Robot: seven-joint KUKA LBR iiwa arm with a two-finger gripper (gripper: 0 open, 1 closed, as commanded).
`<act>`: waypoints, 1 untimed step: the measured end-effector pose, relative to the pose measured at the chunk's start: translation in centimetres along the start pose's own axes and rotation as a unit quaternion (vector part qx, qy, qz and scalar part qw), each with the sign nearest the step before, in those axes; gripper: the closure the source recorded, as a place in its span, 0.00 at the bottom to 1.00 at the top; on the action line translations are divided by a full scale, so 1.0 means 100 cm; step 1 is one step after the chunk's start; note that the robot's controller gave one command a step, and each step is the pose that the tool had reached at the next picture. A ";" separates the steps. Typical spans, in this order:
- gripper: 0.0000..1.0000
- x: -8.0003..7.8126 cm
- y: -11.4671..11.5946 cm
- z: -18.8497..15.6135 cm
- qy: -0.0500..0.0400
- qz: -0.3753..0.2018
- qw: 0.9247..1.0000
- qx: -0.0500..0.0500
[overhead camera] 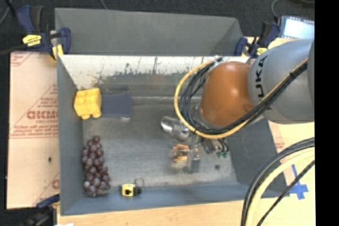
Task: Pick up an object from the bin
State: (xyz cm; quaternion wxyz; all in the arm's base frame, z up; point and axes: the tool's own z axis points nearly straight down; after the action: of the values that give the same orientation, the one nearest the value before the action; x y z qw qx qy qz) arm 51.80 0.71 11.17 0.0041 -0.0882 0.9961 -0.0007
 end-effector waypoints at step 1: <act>1.00 -0.010 -0.006 0.027 0.000 -0.007 1.000 0.000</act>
Offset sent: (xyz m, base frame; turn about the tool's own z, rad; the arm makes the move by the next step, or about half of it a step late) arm 0.0000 0.0000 0.0000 0.0000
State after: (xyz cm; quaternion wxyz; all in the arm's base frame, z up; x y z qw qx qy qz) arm 52.94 0.34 8.47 0.0043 -0.0955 0.9954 -0.0004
